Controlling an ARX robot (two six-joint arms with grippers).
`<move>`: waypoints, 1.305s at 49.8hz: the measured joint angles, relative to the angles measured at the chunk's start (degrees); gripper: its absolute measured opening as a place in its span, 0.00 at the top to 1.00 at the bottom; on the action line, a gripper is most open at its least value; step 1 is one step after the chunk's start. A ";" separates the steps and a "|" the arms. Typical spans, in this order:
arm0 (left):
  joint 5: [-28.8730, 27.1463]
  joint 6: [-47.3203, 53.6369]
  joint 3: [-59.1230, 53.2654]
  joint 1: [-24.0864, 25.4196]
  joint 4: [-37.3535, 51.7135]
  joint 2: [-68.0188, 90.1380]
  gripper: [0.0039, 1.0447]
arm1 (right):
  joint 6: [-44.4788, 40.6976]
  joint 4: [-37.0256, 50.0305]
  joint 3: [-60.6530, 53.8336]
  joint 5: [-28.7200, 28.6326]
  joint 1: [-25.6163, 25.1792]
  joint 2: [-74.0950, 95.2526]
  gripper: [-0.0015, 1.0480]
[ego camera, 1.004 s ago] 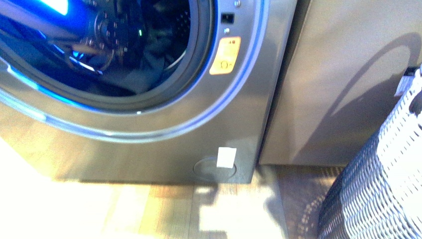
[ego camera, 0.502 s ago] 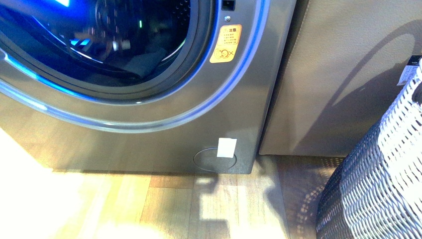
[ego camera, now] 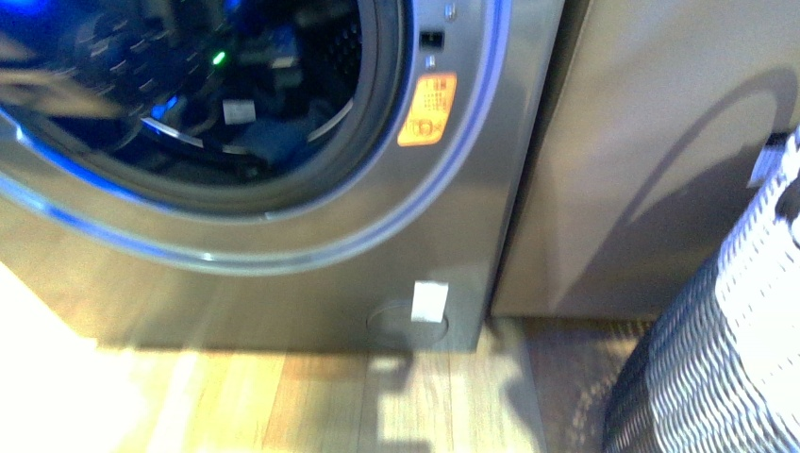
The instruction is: Put clothes into washing machine
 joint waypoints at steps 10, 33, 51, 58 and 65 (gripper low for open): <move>1.99 0.11 -13.90 0.04 5.68 -8.35 0.06 | 0.00 0.00 0.00 0.00 0.00 0.00 0.07; 6.36 2.56 -34.84 0.28 6.49 -32.59 0.06 | 0.00 0.00 0.00 0.00 0.00 0.00 0.07; -0.07 2.93 -46.14 1.64 2.91 -56.11 0.22 | -0.02 0.00 0.00 0.00 0.02 0.00 0.07; -0.09 2.95 -55.52 3.69 5.14 -61.59 0.53 | 0.00 0.00 0.00 0.00 0.02 -0.02 0.07; 0.02 2.95 -61.05 3.78 5.73 -66.01 0.77 | 0.00 0.00 0.00 0.00 0.02 -0.02 0.07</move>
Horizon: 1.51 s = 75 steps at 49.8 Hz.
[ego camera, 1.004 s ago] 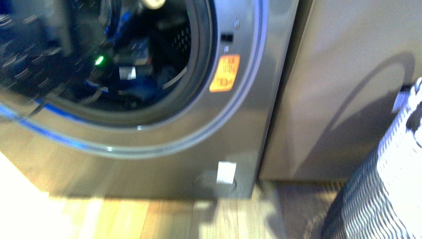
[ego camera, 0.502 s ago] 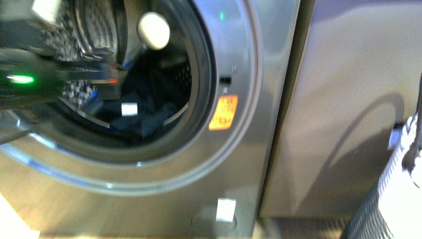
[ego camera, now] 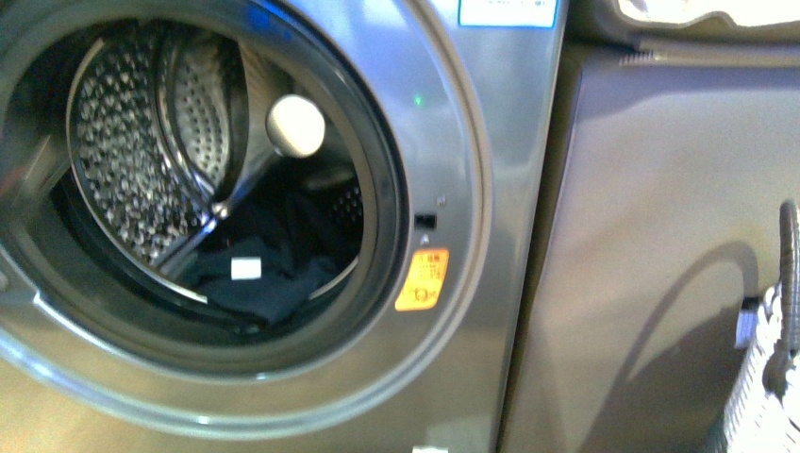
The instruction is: Put clothes into washing machine
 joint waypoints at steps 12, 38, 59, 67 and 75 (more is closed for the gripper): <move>0.00 -0.02 -8.22 0.00 -1.62 -10.54 0.97 | 0.00 0.00 0.00 0.00 0.02 0.00 0.07; 0.00 -0.02 -16.50 -0.02 -10.97 -28.52 0.97 | 7.52 -9.03 2.19 37.94 -5.51 -1.86 0.07; 0.00 -0.02 -16.52 0.00 -26.71 -45.18 0.97 | 10.73 4.70 -45.92 27.41 -22.16 -29.75 0.58; 0.00 -0.02 -16.52 0.00 -30.34 -48.85 0.97 | 10.71 13.90 -67.67 23.69 -25.73 -39.39 0.86; 0.00 -0.02 -16.52 0.00 -32.96 -51.52 0.97 | 10.56 19.30 -81.24 21.00 -28.44 -44.94 0.98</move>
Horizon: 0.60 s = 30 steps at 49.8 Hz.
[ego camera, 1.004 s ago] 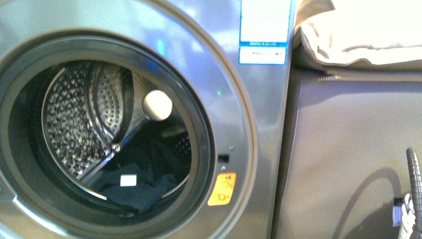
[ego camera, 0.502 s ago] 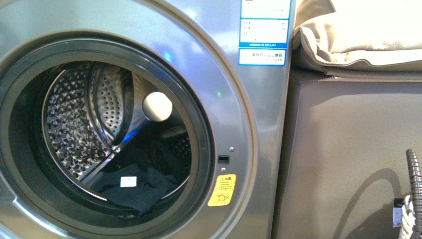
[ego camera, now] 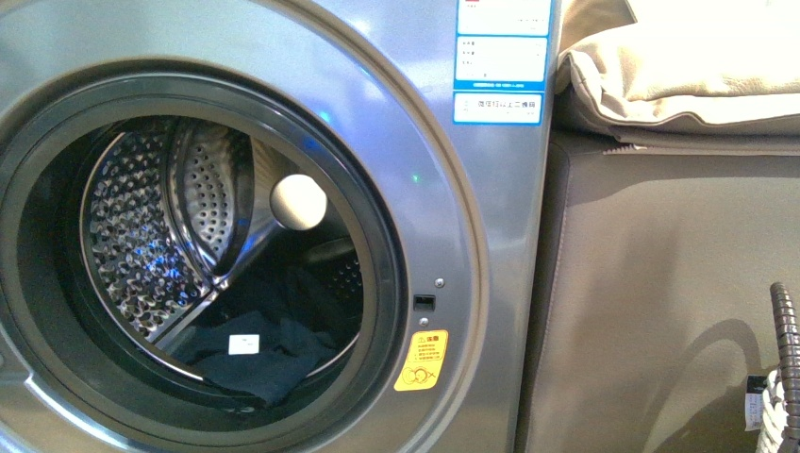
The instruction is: Put clothes into washing machine
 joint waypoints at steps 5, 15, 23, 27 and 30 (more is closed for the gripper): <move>0.00 0.00 0.00 0.00 -1.36 -1.29 0.97 | 0.00 2.60 -5.66 -1.27 -1.46 -3.67 0.98; 0.00 0.00 0.02 0.00 -11.69 -9.70 0.97 | 0.00 5.31 -14.12 -3.65 -3.72 -8.72 0.98; 0.00 0.00 0.02 0.00 -12.48 -12.02 0.97 | 0.00 6.29 -18.71 -8.09 -8.41 -12.48 0.98; 0.02 0.00 0.02 0.00 -12.55 -12.09 0.97 | 0.00 6.47 -20.57 -8.17 -8.72 -14.01 0.98; 0.00 0.00 0.02 0.00 -12.57 -12.09 0.97 | 0.00 6.47 -21.68 -8.35 -8.72 -15.08 0.98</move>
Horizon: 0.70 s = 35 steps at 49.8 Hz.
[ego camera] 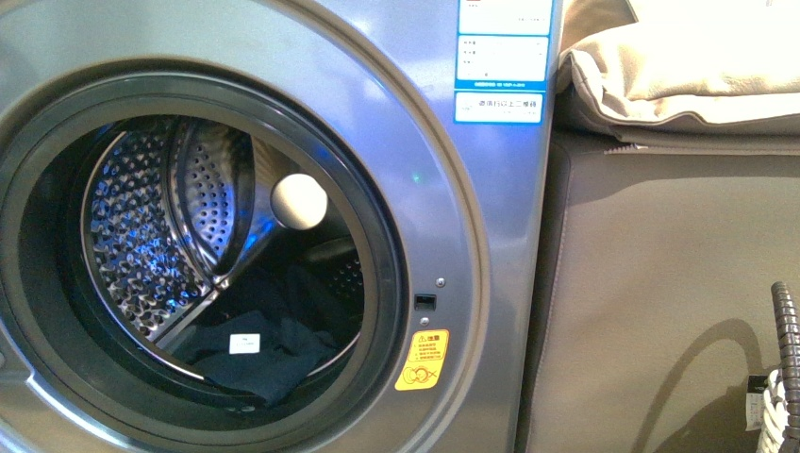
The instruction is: Put clothes into washing machine
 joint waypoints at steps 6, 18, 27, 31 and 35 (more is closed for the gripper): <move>0.00 0.00 0.00 0.00 0.00 0.00 0.97 | 0.00 -0.09 -2.75 0.02 -0.02 -3.06 0.98; 0.00 0.00 0.00 0.00 0.00 0.00 0.97 | 0.00 -1.90 -5.92 0.00 -0.02 -8.02 0.98; 0.00 0.00 0.00 0.00 0.00 0.00 0.97 | 0.00 -3.65 -7.23 0.00 -0.02 -11.26 0.98; 0.00 0.00 0.00 0.00 0.00 0.00 0.97 | 0.00 -4.48 -7.74 0.00 -0.02 -12.52 0.98; 0.00 0.00 0.00 0.00 0.00 0.00 0.97 | 0.00 -5.42 -8.17 0.00 -0.02 -13.90 0.98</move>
